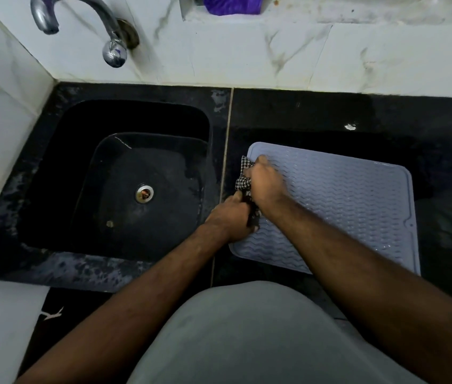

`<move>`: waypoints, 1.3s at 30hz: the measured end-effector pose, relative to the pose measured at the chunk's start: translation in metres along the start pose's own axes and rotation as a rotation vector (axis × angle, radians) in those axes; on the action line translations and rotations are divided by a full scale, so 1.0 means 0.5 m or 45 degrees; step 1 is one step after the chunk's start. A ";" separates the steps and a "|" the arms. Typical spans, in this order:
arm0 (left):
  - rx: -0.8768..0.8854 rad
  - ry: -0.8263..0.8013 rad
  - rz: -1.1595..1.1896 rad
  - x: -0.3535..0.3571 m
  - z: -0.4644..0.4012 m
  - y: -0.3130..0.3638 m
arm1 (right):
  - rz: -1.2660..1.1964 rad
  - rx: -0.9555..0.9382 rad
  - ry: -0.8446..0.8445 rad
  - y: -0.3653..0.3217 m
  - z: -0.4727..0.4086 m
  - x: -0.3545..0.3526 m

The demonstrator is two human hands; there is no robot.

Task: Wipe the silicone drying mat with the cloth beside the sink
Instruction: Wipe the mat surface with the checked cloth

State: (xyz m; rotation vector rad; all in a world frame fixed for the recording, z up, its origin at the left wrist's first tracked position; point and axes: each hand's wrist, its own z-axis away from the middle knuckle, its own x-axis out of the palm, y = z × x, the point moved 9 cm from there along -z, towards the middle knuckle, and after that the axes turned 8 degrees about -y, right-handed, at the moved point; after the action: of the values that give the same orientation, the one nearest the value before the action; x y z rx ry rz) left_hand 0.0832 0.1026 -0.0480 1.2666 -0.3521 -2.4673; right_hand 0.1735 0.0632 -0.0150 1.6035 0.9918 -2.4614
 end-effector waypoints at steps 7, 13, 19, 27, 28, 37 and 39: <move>0.001 0.003 -0.081 0.009 0.010 0.004 | 0.038 0.099 -0.120 0.005 0.006 0.004; -0.023 0.017 -0.042 0.001 0.018 0.013 | -0.121 0.137 -0.126 -0.001 0.016 -0.019; -0.120 0.098 -0.223 -0.005 0.041 0.041 | 0.010 0.035 -0.010 0.063 0.094 0.015; -0.330 -0.006 -0.293 -0.017 0.027 0.077 | 0.563 -0.079 -0.152 0.034 0.074 0.017; -0.365 -0.018 -0.295 -0.017 0.024 0.079 | 0.564 -0.078 -0.145 0.042 0.080 0.013; -0.558 -0.194 -0.462 -0.010 0.006 0.110 | 0.647 -0.022 -0.132 0.210 0.159 -0.044; -0.568 -0.212 -0.452 -0.007 0.006 0.106 | 0.644 -0.021 -0.144 0.217 0.166 -0.047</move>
State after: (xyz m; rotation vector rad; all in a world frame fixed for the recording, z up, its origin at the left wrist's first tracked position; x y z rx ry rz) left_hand 0.0923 0.0558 -0.0241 1.0029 0.4030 -2.7349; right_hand 0.1569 -0.0740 -0.0267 1.4646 0.5060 -2.1572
